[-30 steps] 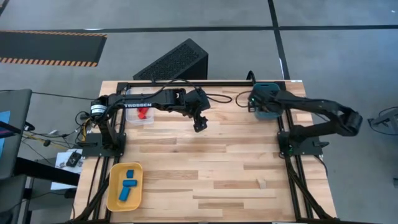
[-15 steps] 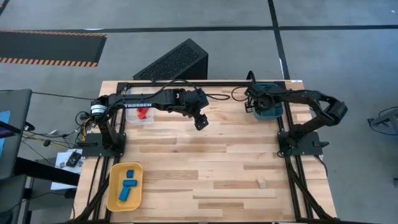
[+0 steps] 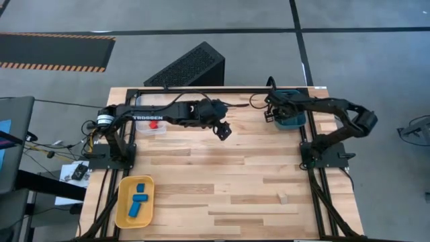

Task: Sort & place blocks by color
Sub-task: Put the brown block into the blue bin

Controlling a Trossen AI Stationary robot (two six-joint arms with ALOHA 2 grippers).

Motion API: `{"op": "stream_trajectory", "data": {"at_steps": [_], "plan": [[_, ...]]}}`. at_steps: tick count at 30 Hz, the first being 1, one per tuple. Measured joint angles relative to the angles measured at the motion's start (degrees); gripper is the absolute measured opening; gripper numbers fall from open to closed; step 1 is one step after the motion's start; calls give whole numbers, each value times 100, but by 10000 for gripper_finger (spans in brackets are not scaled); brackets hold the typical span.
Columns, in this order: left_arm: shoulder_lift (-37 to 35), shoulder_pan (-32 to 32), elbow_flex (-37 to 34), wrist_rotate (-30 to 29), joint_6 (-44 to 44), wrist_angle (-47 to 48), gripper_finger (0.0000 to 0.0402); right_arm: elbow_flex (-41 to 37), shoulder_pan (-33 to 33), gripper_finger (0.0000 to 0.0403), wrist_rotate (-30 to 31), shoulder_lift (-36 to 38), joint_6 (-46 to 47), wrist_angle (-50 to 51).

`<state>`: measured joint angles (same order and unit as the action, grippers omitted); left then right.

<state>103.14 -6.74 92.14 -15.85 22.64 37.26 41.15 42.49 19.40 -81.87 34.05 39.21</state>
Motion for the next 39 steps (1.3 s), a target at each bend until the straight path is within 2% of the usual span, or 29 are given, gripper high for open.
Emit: {"op": "stream_trajectory", "data": {"at_steps": [6,11,16,21,27,32,35,39], "plan": [[-356,452,-69,-635,-91,-209,272,0,-422,152,0,901,261,163],[-979,976,-532,-1385,11,-214,272,4,-1171,134,-138,1886,781,128],[-1633,1496,-1409,-1508,521,-703,272,4,-2425,122,-241,2536,1763,-161],[-1879,2239,-2166,-1509,1042,-1540,272,4,-3915,121,18,2669,2752,-995],[-1650,3015,-2846,-1821,971,-3199,272,4,-5645,120,107,2382,3341,-1870],[-1059,3240,-2791,-1747,549,-4223,272,9,-6906,120,114,2138,3599,-2260],[-570,3278,-2641,-1609,356,-4692,272,49,-7385,120,103,2090,3443,-2036],[-5,3313,-2182,-1608,339,-4954,272,193,-7514,120,140,2220,2944,-1962]]}}
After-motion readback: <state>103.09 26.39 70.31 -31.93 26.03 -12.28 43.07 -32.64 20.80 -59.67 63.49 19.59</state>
